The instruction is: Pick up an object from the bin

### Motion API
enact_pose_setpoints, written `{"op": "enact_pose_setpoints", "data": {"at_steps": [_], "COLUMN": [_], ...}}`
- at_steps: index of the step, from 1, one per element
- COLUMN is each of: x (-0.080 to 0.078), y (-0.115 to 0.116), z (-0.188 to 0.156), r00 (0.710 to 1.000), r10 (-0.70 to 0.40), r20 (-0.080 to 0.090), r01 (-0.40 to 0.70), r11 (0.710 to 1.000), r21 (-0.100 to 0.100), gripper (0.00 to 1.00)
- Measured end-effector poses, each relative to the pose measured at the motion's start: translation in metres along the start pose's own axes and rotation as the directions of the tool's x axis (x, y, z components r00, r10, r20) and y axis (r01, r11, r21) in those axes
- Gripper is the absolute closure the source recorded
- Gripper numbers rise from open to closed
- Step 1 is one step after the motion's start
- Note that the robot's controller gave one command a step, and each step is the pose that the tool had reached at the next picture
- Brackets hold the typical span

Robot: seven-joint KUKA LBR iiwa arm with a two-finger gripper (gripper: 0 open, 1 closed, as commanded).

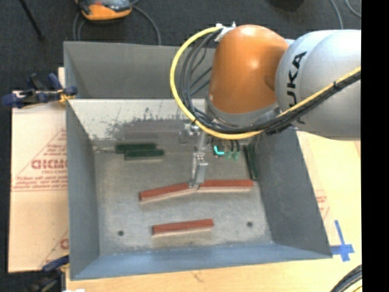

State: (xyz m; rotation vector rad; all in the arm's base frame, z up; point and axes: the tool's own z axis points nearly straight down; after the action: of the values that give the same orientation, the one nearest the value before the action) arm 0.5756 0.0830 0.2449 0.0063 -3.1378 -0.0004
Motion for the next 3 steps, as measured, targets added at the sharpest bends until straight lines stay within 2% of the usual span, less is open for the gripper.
{"op": "enact_pose_setpoints", "data": {"at_steps": [1, 2, 3], "x": [-0.001, 0.012, 0.022], "y": [0.000, -0.017, 0.006], "z": [-0.005, 0.049, 0.088], "r00": [1.000, 1.000, 0.999], "r10": [0.002, 0.021, 0.034], "r20": [0.008, 0.013, 0.006], "r01": [-0.002, -0.021, -0.034], "r11": [1.000, 1.000, 0.999], "r21": [-0.001, -0.002, 0.002], "gripper": [0.00, 0.00, 0.00]}}
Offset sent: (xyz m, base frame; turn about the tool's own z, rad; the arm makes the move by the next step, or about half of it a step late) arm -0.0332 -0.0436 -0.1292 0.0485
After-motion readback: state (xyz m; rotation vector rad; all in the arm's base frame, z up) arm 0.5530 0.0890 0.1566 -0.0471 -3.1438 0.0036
